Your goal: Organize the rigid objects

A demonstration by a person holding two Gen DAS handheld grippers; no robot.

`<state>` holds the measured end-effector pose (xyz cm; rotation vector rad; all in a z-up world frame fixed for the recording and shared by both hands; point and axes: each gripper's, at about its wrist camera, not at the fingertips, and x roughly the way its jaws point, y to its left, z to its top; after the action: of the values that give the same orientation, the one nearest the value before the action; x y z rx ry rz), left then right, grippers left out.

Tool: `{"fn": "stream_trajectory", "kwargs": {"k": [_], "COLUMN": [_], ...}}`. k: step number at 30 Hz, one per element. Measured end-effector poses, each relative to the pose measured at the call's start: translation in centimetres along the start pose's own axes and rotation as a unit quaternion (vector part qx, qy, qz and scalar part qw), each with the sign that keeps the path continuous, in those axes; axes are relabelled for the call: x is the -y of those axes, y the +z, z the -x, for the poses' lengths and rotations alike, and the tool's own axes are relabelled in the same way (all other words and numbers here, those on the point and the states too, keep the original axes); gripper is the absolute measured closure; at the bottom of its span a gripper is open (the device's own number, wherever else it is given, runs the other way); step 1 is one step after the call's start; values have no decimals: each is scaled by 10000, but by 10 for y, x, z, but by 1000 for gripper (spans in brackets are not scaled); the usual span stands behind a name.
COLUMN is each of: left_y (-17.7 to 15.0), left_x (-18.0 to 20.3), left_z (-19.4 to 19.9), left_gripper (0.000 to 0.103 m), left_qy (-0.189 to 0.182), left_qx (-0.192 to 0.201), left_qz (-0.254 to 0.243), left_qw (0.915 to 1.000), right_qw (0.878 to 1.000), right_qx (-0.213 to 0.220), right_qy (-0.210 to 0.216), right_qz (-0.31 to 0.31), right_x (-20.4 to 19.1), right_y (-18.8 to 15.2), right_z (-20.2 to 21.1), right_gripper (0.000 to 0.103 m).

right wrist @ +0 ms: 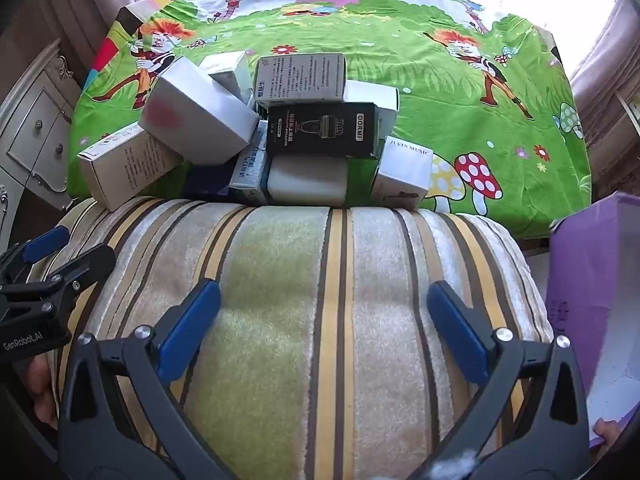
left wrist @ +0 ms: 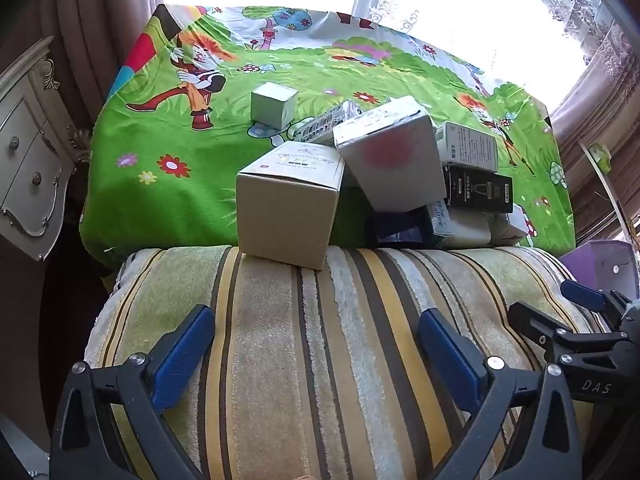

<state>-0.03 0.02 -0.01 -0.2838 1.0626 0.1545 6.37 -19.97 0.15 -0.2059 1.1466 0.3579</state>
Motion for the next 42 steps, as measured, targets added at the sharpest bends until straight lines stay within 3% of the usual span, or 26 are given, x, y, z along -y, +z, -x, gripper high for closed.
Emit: {"fn": "stream_trajectory", "kwargs": {"k": [42], "left_y": [8], "left_x": [7], "left_z": [-9], "left_gripper": [0], "left_qy": [256], "left_qx": [-341], "left_qz": [-62], "left_qw": [9991], "right_qw": [10000], "right_qx": [-28], "right_qy": [-6], "right_qz": [24], "right_x": [0], "right_y": [0], "right_z": [-1], "right_gripper": [0]}}
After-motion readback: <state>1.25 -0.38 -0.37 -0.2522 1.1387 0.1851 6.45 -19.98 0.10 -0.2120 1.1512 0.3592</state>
